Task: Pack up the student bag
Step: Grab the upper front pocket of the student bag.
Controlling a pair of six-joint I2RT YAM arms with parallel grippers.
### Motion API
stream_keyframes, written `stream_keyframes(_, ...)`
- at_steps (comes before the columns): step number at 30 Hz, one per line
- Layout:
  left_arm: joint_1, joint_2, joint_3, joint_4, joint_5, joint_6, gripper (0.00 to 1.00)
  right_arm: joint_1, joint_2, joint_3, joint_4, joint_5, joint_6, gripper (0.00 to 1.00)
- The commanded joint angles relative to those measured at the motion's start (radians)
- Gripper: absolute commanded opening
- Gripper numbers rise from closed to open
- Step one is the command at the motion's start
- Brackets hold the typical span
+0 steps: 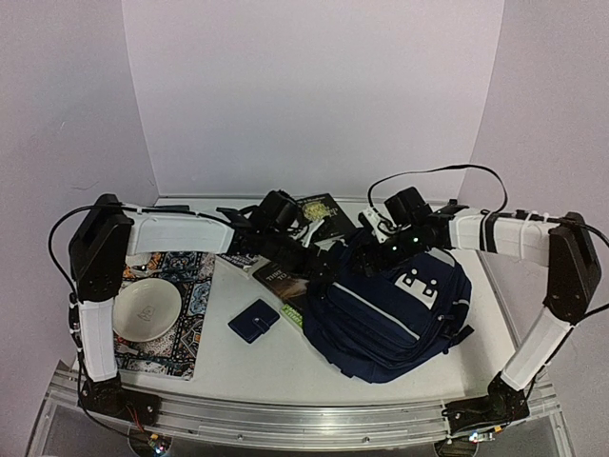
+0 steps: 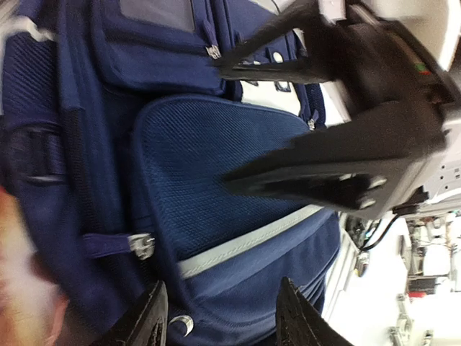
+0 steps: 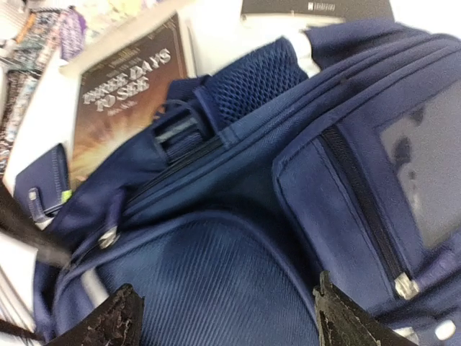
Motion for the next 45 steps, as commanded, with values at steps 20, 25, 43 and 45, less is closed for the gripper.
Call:
stream_keyframes(20, 0.059, 0.162, 0.262, -0.263, 0.059, 0.892, 0.57, 0.012, -0.170, -0.117, -0.043, -0.086, -0.001, 0.83)
stream_keyframes(25, 0.063, 0.249, 0.352, -0.328, 0.092, 0.920, 0.52, 0.018, -0.163, -0.114, -0.041, -0.099, 0.001, 0.83)
stream_keyframes(43, 0.068, 0.284, 0.357, -0.392, 0.161, 0.939, 0.09, 0.036, -0.096, -0.071, -0.012, -0.087, 0.023, 0.81)
stream_keyframes(45, 0.068, 0.260, 0.346, -0.393, 0.151, 0.928, 0.00, 0.036, -0.079, -0.061, -0.008, -0.068, 0.030, 0.81)
